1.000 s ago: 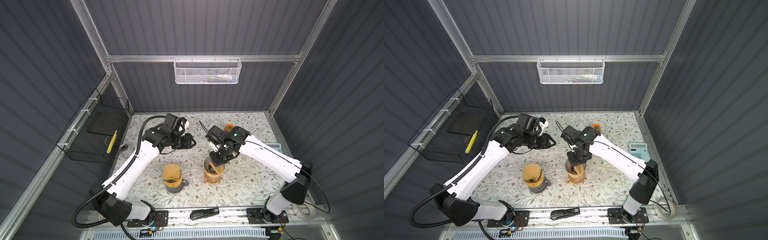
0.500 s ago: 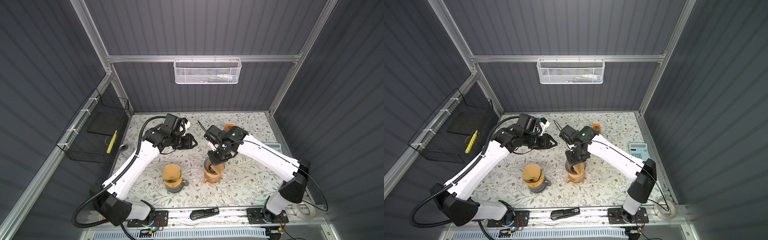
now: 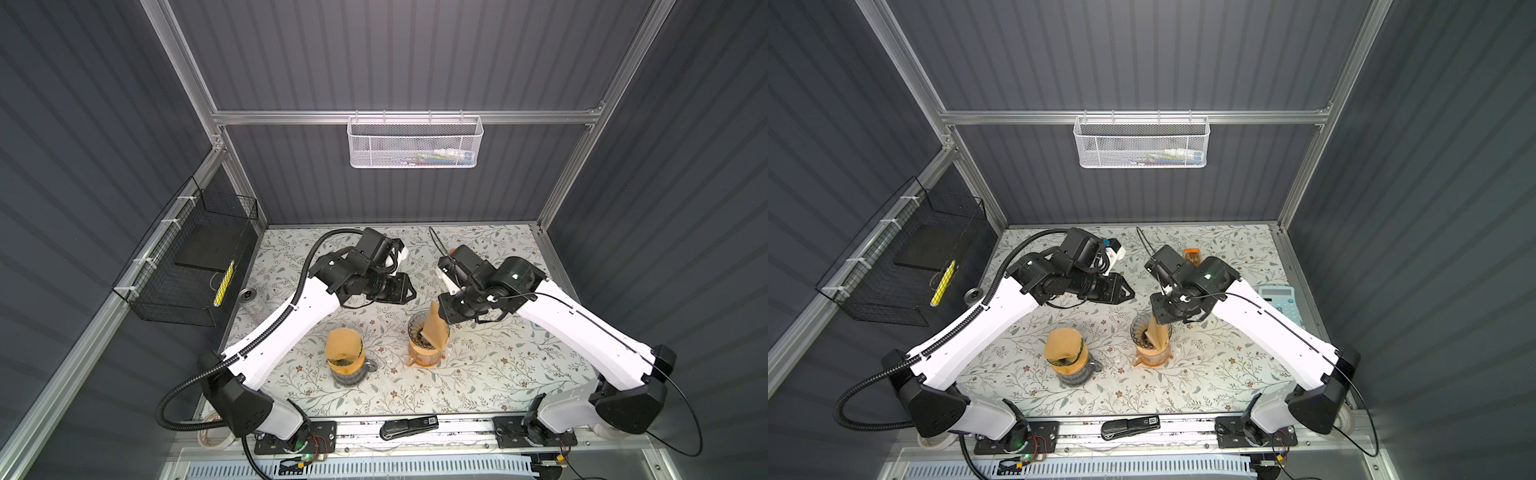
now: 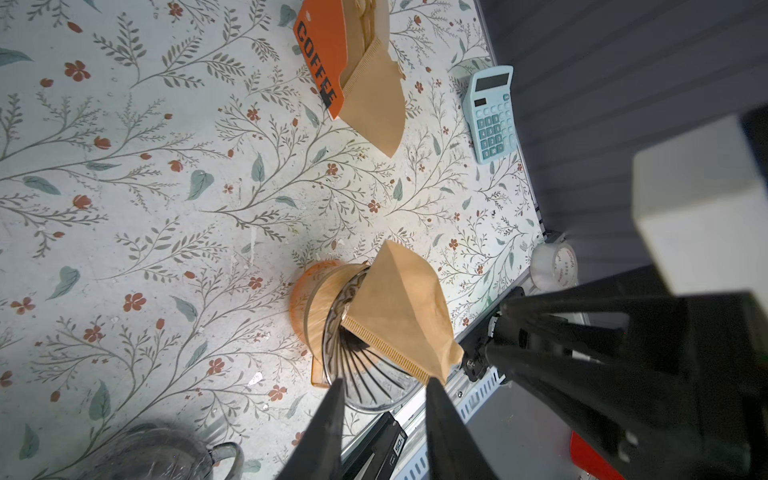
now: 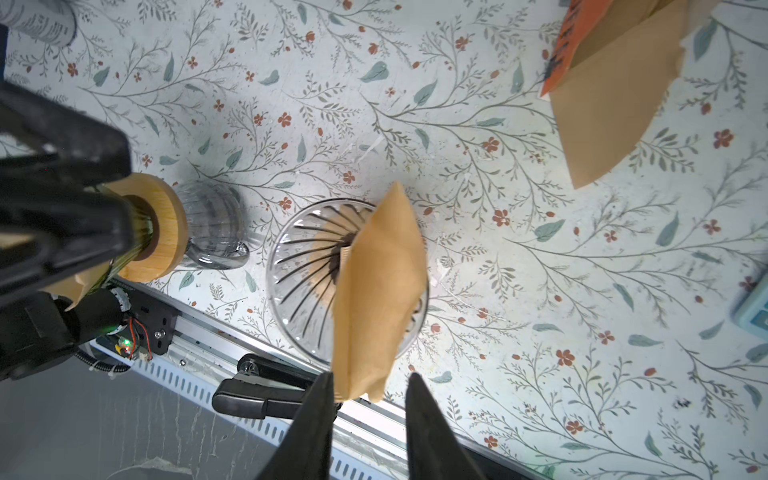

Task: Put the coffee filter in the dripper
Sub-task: 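Move the left gripper to the filter edge while the right gripper holds it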

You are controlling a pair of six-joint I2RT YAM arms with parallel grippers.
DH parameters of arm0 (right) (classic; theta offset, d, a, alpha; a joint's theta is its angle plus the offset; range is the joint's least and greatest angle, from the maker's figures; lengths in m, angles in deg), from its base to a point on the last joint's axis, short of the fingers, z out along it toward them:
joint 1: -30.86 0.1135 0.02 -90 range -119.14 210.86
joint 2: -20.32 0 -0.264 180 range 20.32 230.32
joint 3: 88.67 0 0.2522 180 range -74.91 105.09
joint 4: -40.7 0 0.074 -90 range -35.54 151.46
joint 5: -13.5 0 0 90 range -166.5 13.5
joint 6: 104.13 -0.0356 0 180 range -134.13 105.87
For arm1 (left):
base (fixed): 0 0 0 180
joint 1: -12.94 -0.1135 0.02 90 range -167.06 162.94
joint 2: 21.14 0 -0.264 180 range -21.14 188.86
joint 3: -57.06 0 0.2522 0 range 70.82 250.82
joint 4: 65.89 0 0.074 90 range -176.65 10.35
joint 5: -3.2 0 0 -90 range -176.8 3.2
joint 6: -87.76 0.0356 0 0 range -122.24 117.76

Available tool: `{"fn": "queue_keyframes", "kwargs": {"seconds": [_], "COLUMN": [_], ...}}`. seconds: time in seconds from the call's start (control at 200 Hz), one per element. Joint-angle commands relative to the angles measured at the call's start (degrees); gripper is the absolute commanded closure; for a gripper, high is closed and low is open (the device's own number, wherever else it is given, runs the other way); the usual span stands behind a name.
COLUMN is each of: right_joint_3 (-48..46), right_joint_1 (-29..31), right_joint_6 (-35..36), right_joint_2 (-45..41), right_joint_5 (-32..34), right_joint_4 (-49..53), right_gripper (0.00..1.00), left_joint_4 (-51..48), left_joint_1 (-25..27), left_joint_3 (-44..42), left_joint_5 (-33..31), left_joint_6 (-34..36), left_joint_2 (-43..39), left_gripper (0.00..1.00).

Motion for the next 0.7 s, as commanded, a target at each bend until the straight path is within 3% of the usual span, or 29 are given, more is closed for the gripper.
{"fn": "queue_keyframes", "kwargs": {"seconds": [0.0,0.215,0.45,0.695], "right_joint_3": [-6.06,-13.98,-16.04,-14.56], "right_joint_1": [-4.79,-9.51,-9.96,-9.39], "right_joint_6": [-2.28,-2.70,-2.65,-1.75], "right_joint_2": [-4.25,-10.13,-9.56,-7.02], "right_joint_5": [-3.49,-7.84,-9.65,-10.77], "right_joint_4": [-4.25,-9.43,-11.18,-11.03], "right_gripper": [0.72,0.76,0.78,0.78], "left_joint_4": [-1.93,-2.37,0.22,0.48], "left_joint_1": [1.61,6.00,9.64,9.99], "left_joint_3": [3.18,7.10,6.77,4.28], "left_joint_5": [-0.43,-0.19,0.60,-0.57], "left_joint_6": [1.22,1.20,-0.33,-0.69], "left_joint_2": [1.60,6.10,10.18,10.07], "left_gripper": [0.68,0.70,0.73,0.75]}}
